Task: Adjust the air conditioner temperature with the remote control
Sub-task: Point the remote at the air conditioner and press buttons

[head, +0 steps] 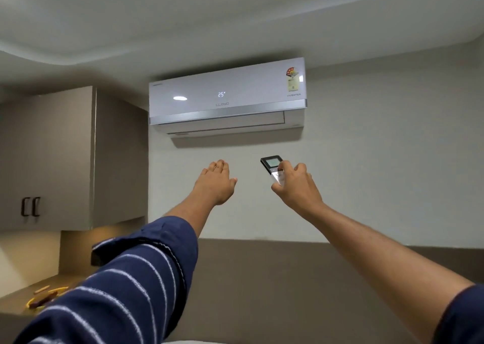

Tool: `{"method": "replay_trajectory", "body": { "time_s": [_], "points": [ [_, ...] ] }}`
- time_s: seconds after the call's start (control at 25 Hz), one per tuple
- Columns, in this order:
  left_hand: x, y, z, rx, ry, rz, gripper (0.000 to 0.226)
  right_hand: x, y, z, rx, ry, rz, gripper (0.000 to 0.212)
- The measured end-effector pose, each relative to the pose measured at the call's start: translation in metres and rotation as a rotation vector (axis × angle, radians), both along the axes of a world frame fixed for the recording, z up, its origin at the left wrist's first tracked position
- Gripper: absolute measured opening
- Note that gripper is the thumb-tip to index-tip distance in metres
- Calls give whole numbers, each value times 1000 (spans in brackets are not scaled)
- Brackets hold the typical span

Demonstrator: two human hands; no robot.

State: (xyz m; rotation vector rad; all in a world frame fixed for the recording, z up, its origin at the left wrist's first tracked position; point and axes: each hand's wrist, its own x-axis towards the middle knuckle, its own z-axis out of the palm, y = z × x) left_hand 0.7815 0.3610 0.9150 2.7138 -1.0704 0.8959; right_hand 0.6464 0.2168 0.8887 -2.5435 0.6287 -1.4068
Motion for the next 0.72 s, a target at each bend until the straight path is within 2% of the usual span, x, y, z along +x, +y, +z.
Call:
{"method": "replay_trajectory", "body": {
  "time_s": [0.44, 0.56, 0.64, 0.72],
  "points": [
    [-14, 16, -9, 23, -21, 54, 64, -14, 9, 0, -49, -1, 4, 41],
    [-12, 23, -6, 13, -8, 73, 65, -15, 14, 0, -76, -28, -6, 51],
    [-12, 27, -6, -4, 10, 92, 65, -16, 15, 3, -25, -65, 7, 64],
    [-13, 28, -9, 0, 20, 94, 65, -18, 14, 5, 148, -111, 49, 66]
  ]
}}
